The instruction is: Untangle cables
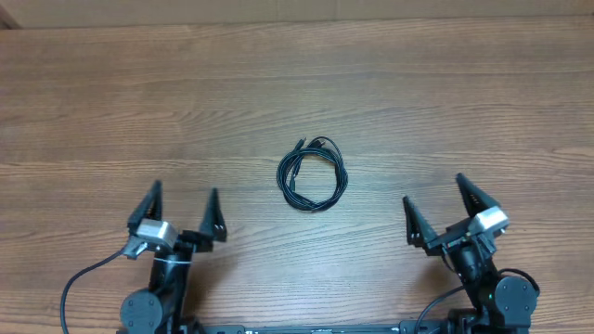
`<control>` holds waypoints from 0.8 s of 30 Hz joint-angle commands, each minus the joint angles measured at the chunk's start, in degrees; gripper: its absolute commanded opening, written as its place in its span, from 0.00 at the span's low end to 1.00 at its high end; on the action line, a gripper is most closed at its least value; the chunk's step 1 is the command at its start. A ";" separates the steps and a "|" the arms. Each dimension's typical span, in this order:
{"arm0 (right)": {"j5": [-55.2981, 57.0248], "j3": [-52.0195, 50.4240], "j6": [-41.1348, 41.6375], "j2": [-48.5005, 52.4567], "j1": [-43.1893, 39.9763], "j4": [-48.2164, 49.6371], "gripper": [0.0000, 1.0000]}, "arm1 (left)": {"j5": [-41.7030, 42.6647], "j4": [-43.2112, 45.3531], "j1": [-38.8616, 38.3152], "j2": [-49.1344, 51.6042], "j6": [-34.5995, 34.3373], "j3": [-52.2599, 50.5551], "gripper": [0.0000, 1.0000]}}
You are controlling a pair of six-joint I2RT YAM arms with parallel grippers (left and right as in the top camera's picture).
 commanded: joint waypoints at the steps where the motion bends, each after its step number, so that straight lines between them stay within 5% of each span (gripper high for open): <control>1: -3.85 6.10 -2.54 -0.44 -0.11 -3.04 1.00 | 11.98 -0.02 -0.11 -0.50 -0.13 4.74 1.00; 13: 2.97 21.03 -6.27 0.61 -0.11 -15.63 1.00 | 10.14 -26.58 -0.11 -0.48 1.38 27.69 1.00; 24: 3.91 41.05 -6.19 15.58 -0.11 -31.85 1.00 | 4.17 -46.36 -0.11 8.79 2.08 45.92 1.00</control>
